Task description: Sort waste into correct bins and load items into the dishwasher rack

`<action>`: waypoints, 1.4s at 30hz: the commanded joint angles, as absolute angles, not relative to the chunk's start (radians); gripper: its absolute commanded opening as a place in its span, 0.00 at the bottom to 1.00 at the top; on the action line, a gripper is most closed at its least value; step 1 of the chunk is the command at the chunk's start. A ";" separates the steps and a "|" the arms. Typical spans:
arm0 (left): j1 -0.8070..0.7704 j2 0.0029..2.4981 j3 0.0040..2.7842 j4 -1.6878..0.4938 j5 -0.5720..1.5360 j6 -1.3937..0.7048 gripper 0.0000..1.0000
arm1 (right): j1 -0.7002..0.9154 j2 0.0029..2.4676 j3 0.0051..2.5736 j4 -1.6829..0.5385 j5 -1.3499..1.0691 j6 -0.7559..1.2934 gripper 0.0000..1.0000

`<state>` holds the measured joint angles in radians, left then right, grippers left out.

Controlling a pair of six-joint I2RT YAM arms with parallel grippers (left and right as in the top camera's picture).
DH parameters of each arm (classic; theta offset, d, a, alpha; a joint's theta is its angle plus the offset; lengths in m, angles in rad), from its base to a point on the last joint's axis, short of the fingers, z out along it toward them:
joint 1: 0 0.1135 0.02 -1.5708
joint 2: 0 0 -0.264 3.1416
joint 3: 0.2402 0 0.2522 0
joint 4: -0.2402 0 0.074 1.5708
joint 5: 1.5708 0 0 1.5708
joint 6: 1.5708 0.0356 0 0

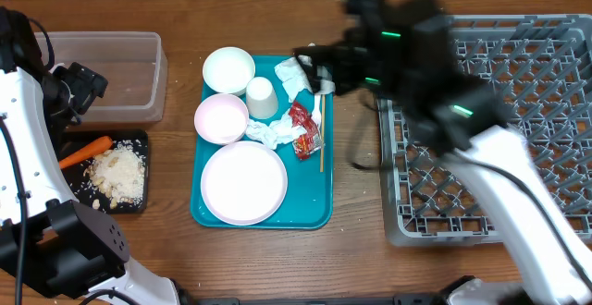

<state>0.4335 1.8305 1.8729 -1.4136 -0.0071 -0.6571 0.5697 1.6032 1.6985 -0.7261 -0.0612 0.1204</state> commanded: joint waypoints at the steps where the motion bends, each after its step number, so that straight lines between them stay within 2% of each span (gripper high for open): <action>1: 0.431 1.811 1.887 -1.413 -0.007 -0.677 1.00 | 0.634 1.729 1.752 -0.703 0.194 0.085 1.00; 5: 0.431 1.811 1.887 -1.413 -0.007 -0.677 1.00 | 0.647 1.868 1.752 -0.597 0.172 0.135 1.00; 12: 0.431 1.811 1.887 -1.413 -0.007 -0.677 1.00 | 0.647 2.063 1.752 -0.429 -0.003 0.135 1.00; 28: 0.431 1.811 1.887 -1.413 -0.007 -0.677 1.00 | 0.654 2.247 1.740 -0.395 -0.089 0.144 1.00; 36: 0.431 1.811 1.887 -1.413 -0.007 -0.677 1.00 | 0.655 2.262 1.740 -0.392 -0.088 0.177 0.99; 42: 0.431 1.811 1.887 -1.413 -0.007 -0.677 1.00 | 0.655 2.246 1.754 -0.398 -0.088 0.177 0.70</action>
<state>0.4335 1.8305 1.8729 -1.4136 -0.0071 -0.6571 0.6495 2.2642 1.7233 -0.3943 -0.0788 0.1711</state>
